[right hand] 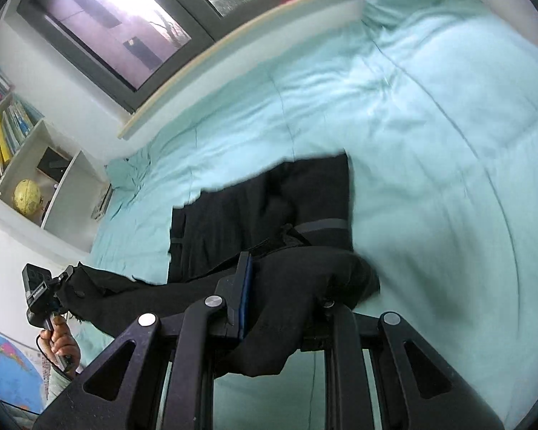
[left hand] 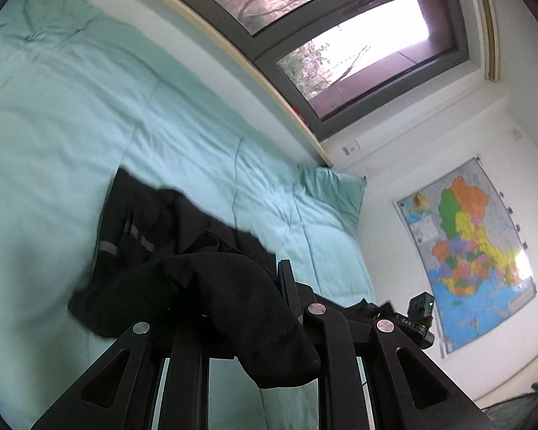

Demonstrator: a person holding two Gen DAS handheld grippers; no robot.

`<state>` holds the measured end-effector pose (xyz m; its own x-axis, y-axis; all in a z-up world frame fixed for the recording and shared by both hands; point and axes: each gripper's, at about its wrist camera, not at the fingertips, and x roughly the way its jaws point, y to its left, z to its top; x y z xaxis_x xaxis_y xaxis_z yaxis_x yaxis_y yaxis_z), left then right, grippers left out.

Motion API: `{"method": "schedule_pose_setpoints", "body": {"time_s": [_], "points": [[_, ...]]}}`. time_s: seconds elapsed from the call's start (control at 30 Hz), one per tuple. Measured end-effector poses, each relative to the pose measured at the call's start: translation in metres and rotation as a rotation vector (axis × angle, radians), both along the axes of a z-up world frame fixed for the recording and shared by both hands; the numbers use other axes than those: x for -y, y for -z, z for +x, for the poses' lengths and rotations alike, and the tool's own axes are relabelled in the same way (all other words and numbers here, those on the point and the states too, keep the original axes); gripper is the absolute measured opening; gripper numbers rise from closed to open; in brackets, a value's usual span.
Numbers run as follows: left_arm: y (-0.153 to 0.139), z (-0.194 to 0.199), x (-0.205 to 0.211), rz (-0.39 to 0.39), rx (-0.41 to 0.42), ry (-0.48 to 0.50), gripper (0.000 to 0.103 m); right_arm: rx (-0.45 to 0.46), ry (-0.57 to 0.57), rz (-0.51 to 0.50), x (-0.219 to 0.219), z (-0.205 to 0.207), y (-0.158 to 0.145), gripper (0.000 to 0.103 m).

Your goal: Fold large clothes

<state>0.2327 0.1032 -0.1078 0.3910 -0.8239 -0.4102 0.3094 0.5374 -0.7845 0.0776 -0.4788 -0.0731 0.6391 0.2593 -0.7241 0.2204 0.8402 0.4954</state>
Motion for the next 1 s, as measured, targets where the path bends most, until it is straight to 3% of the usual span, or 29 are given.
{"method": "schedule_pose_setpoints", "body": {"time_s": [0.13,0.27,0.43,0.5,0.57,0.7,0.83,0.9,0.97,1.0], "points": [[0.01,0.067,0.018,0.03,-0.034,-0.02,0.018,-0.019,0.019,-0.004,0.013,0.071,0.006,0.022],[0.053,0.151,0.046,0.101,-0.145,-0.078,0.02,-0.104,0.057,0.004,0.026,0.154,0.045,0.023],[0.151,0.222,0.082,0.263,-0.339,-0.135,0.024,-0.374,0.103,0.015,0.039,0.249,0.164,0.025],[0.207,0.239,0.094,0.268,-0.454,-0.12,0.024,-0.458,0.098,0.037,0.038,0.264,0.213,0.025],[0.236,0.243,0.098,0.241,-0.472,-0.115,0.024,-0.472,0.106,0.065,0.037,0.269,0.243,0.025],[0.236,0.243,0.102,0.26,-0.437,-0.089,0.024,-0.464,0.105,0.055,0.035,0.27,0.248,0.025],[0.225,0.241,0.097,0.269,-0.452,-0.034,0.027,-0.46,0.088,0.093,0.042,0.265,0.238,0.025],[0.209,0.237,0.094,0.268,-0.441,0.002,0.034,-0.451,0.088,0.111,0.048,0.258,0.224,0.025],[0.191,0.229,0.085,0.258,-0.411,0.036,0.059,-0.434,0.08,0.126,0.052,0.249,0.207,0.028],[0.179,0.22,0.079,0.252,-0.388,0.057,0.066,-0.417,0.071,0.129,0.054,0.242,0.196,0.029]]}}
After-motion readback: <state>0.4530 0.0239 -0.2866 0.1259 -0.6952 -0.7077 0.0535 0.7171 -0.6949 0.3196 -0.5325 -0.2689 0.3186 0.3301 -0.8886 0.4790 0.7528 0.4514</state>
